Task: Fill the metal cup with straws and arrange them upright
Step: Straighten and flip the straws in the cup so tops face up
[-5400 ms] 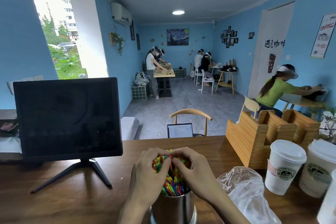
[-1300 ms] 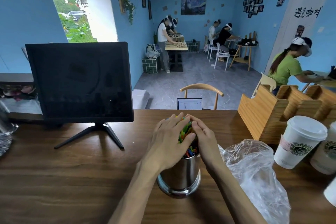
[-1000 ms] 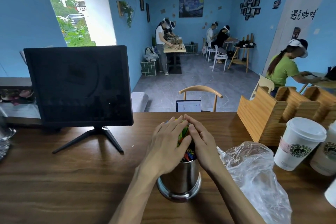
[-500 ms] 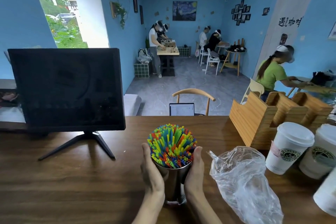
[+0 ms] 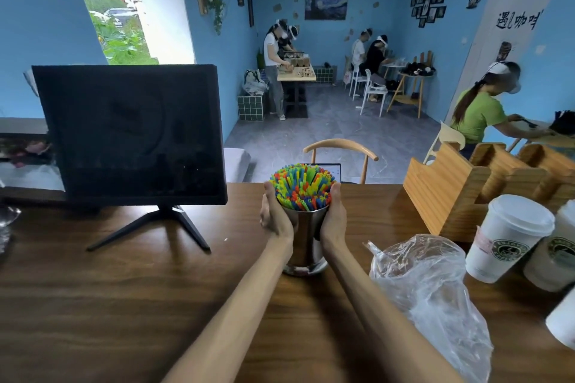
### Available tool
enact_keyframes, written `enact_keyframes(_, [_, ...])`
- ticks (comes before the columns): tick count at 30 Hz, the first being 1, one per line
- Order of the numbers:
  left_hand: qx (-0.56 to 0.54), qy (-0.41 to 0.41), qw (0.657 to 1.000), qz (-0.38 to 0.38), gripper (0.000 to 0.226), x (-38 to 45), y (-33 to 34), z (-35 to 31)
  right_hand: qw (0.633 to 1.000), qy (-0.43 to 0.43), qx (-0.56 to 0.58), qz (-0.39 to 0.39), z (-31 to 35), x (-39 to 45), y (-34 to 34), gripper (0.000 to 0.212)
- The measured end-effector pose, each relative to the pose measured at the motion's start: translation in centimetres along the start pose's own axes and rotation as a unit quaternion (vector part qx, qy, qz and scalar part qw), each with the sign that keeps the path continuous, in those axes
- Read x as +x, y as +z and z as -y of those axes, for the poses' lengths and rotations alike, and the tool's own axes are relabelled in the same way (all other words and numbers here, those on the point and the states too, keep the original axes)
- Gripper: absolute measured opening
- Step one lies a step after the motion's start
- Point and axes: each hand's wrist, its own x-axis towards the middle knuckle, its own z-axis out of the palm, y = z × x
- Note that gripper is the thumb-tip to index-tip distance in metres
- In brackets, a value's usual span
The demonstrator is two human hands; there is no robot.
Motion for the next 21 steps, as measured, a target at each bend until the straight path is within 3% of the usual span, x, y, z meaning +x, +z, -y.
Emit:
enact_keyframes(4, [-0.038, 0.024, 0.999, 0.022, 0.058, -1.3, 0.1, -0.9, 0.999, -0.016, 0.043, 0.01, 0.4, -0.6, 0.2, 0.058])
enact_keyframes(7, [-0.046, 0.011, 0.998, 0.038, 0.08, -1.3, -0.2, -0.7, 0.999, -0.023, 0.041, 0.014, 0.3, -1.0, -0.1, 0.053])
enact_keyframes(9, [-0.054, 0.021, 0.997, 0.045, 0.082, -1.2, -0.4, -0.8, 0.998, -0.019, 0.028, 0.053, 0.7, -1.1, -0.5, 0.055])
enact_keyframes(12, [-0.014, 0.068, 0.997, -0.045, 0.089, -2.6, -1.5, -1.5, 0.99, -0.033, -0.025, 0.132, 2.1, -1.4, -3.0, 0.081])
enact_keyframes(14, [0.003, 0.13, 0.987, -0.093, 0.101, -4.7, -2.8, -1.2, 0.988, -0.044, -0.078, 0.13, 3.2, -1.4, -5.6, 0.094])
enact_keyframes(15, [-0.003, 0.174, 0.982, -0.072, 0.095, -6.3, -3.3, -0.6, 0.986, -0.054, -0.106, 0.113, 3.6, -1.4, -7.3, 0.092])
enact_keyframes(18, [0.029, 0.265, 0.962, 0.056, 0.04, -10.7, -3.0, 1.0, 0.974, -0.107, -0.191, 0.065, 5.4, -1.6, -12.2, 0.067])
enact_keyframes(21, [0.267, 0.184, 0.928, 0.182, 0.037, -12.4, -0.9, 2.5, 0.961, -0.13, -0.242, -0.002, 7.0, -2.9, -16.3, 0.043])
